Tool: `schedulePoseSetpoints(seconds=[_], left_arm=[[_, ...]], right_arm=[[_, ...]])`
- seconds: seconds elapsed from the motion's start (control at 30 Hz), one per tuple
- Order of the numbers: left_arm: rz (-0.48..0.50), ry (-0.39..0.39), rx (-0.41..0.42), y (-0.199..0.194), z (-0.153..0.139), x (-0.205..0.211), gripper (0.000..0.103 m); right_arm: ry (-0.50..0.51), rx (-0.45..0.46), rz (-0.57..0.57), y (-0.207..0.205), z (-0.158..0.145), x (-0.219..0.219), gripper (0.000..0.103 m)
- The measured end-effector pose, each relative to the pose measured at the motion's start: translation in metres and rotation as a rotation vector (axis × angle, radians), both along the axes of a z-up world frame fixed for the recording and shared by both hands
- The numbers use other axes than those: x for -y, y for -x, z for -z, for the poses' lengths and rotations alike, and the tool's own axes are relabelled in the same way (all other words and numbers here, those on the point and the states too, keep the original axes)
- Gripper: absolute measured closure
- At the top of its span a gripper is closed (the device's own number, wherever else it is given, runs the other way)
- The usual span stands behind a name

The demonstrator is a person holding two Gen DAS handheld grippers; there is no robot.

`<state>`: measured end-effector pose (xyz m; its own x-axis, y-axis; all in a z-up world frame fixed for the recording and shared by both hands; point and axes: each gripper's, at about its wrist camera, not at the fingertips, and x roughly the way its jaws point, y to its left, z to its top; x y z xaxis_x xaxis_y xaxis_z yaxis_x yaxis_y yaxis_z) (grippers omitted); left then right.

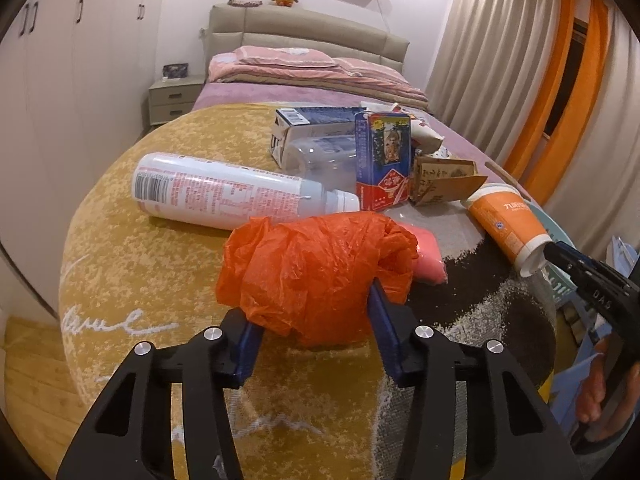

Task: Collect trash
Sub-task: 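Grasp the orange plastic bag with the left tool while the right tool grasps the orange paper cup, then carry bag and cup to the blue basket and open both tools over it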

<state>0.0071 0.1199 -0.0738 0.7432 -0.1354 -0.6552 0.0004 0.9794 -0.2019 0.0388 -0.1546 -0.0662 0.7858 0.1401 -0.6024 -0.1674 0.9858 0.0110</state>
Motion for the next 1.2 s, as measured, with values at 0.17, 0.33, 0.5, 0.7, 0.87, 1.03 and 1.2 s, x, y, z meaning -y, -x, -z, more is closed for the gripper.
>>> schedulePoseSetpoints(seconds=[0.17,0.33,0.5,0.7,0.87,1.03,1.2], left_arm=[[-0.012,0.018,0.015,0.002,-0.003,-0.003,0.064],[-0.028,0.040,0.047,0.007,-0.011,-0.007,0.066],[-0.023,0.025,0.097,0.014,-0.026,-0.004,0.066],[0.007,-0.008,0.134,0.013,-0.040,0.013,0.066],[0.043,-0.025,0.151,0.007,-0.048,0.031,0.066],[0.078,-0.032,0.165,0.002,-0.055,0.046,0.066],[0.126,-0.047,0.180,-0.006,-0.061,0.070,0.066]], right_arm=[[-0.113,0.014,0.013,-0.003,-0.010,0.009,0.014],[-0.187,-0.070,0.056,-0.029,-0.003,0.010,0.014],[-0.236,-0.166,0.070,-0.054,0.014,0.010,0.014],[-0.281,-0.247,0.059,-0.066,0.029,0.010,0.030],[-0.269,-0.236,0.033,-0.060,0.025,0.012,0.047],[-0.250,-0.173,0.010,-0.040,0.006,0.019,0.047],[-0.264,-0.126,0.008,-0.027,-0.011,0.031,0.048]])
